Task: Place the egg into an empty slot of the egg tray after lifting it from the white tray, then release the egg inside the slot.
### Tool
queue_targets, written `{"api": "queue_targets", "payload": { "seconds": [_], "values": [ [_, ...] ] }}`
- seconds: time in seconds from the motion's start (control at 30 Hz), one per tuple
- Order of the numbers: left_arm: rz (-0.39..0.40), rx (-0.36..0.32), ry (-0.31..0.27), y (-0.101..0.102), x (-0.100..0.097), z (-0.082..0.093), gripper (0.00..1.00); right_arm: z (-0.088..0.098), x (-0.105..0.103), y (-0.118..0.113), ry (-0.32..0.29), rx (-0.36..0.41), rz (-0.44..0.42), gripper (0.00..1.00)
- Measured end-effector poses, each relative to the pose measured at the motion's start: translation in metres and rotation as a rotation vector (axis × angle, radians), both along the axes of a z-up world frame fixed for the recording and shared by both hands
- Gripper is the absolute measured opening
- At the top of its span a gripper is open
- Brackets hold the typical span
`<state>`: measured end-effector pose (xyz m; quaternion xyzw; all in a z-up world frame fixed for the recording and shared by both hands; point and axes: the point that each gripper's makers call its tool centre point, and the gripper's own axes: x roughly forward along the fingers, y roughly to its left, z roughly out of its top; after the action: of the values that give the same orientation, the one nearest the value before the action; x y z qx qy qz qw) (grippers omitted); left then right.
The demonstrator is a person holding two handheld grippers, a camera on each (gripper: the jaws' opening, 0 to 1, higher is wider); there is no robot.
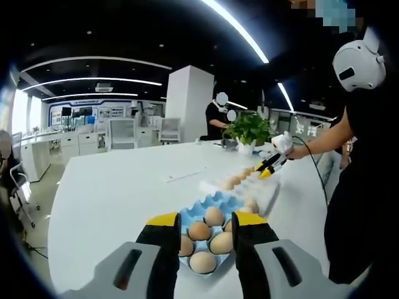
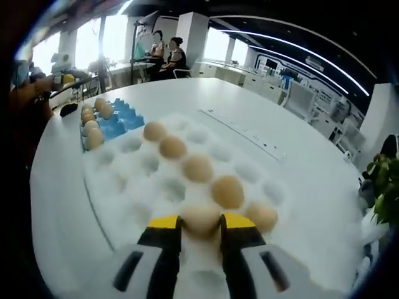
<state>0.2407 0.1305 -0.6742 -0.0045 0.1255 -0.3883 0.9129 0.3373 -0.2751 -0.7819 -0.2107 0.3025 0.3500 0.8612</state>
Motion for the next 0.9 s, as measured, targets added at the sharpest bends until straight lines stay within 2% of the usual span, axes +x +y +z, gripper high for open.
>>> {"api": "queue_targets", "payload": {
  "seconds": [0.13,0.27,0.4,0.5,0.57,0.63,0.7,0.77,0.9],
  "values": [
    [0.002,0.002,0.000,0.001,0.000,0.000,0.32,0.001,0.001,0.004,0.015,-0.003,0.011,0.26],
    [0.007,0.001,-0.002,0.003,0.000,0.002,0.32,0.000,0.000,0.006,0.046,-0.039,0.039,0.26],
    [0.007,0.007,-0.002,0.003,0.000,0.001,0.32,-0.001,-0.002,0.007,0.053,-0.057,0.089,0.26],
    [0.007,0.005,-0.006,0.002,0.001,0.003,0.32,-0.001,-0.002,0.008,0.062,-0.070,0.083,0.26],
    [0.008,0.006,-0.009,0.002,0.001,0.003,0.32,-0.001,-0.002,0.007,0.077,-0.046,0.026,0.25],
    [0.007,0.003,-0.008,0.001,0.002,0.003,0.32,0.000,-0.003,0.006,0.064,-0.040,0.036,0.25],
    [0.005,0.007,-0.006,0.001,0.001,0.003,0.32,0.003,-0.003,0.005,0.070,-0.020,0.005,0.24],
    [0.008,0.003,-0.009,0.003,0.002,0.004,0.32,0.006,-0.004,0.006,0.045,-0.041,0.024,0.24],
    [0.008,0.007,-0.009,0.004,0.001,0.004,0.32,0.019,-0.003,0.008,0.030,-0.018,0.029,0.24]
  ]
}}
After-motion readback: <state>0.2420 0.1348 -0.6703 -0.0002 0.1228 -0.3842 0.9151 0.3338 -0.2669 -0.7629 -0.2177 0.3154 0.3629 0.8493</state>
